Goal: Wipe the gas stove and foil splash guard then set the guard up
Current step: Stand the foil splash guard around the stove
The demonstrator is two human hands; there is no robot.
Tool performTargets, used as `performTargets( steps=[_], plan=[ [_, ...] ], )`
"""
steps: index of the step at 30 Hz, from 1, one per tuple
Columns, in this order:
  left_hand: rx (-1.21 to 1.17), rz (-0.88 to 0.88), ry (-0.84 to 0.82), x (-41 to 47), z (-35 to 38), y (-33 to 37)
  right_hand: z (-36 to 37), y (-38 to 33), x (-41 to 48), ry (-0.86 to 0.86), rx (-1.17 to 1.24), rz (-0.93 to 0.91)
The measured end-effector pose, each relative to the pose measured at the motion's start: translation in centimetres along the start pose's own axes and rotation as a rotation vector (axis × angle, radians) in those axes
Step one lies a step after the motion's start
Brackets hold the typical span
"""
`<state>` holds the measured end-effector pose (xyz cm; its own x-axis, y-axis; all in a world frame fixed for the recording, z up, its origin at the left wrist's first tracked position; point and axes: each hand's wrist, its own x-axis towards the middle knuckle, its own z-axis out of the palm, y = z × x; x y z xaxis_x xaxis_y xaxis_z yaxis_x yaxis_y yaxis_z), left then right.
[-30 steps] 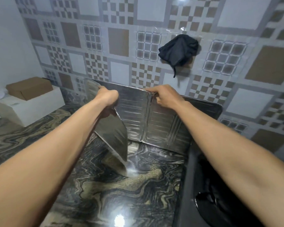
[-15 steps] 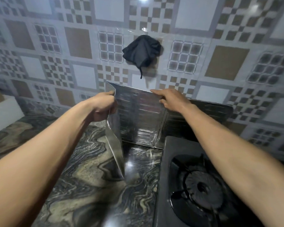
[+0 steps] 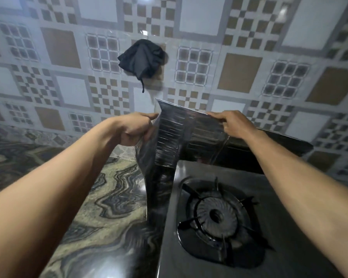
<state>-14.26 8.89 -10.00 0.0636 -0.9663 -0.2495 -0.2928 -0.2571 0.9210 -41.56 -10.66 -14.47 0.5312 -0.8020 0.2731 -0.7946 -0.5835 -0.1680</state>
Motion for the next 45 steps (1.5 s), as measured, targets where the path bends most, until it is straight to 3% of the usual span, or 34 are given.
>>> performTargets(
  steps=[8,12,17,22,26,29,33,39,45],
  plan=[
    [0.075,-0.027,0.08,1.3,4.6,0.0,2.0,1.0,-0.7,0.029,-0.004,-0.064],
    [0.189,-0.022,0.282,2.0,7.4,-0.7,3.2,1.6,-0.5,0.087,-0.008,-0.125],
    [0.352,0.032,0.369,3.0,8.5,-0.8,2.4,3.5,-0.3,0.068,0.002,-0.183],
    [0.412,0.066,0.193,2.6,8.4,-0.2,0.4,7.0,-1.1,0.051,-0.101,-0.167],
    [0.364,0.071,0.134,2.9,8.8,0.0,0.6,5.8,-0.3,0.063,-0.102,-0.179],
    [0.395,0.071,0.169,2.7,8.8,-0.2,2.2,3.2,0.8,0.059,-0.031,-0.215],
    [0.632,-0.014,0.22,2.5,9.5,-0.9,4.1,2.0,0.9,0.165,-0.137,-0.253],
    [0.833,0.014,0.282,2.8,11.4,-0.8,3.4,4.9,0.2,0.192,-0.198,-0.231],
    [0.864,0.022,0.347,4.2,12.3,-1.2,2.4,7.1,-0.6,0.179,-0.319,-0.24]
  ],
)
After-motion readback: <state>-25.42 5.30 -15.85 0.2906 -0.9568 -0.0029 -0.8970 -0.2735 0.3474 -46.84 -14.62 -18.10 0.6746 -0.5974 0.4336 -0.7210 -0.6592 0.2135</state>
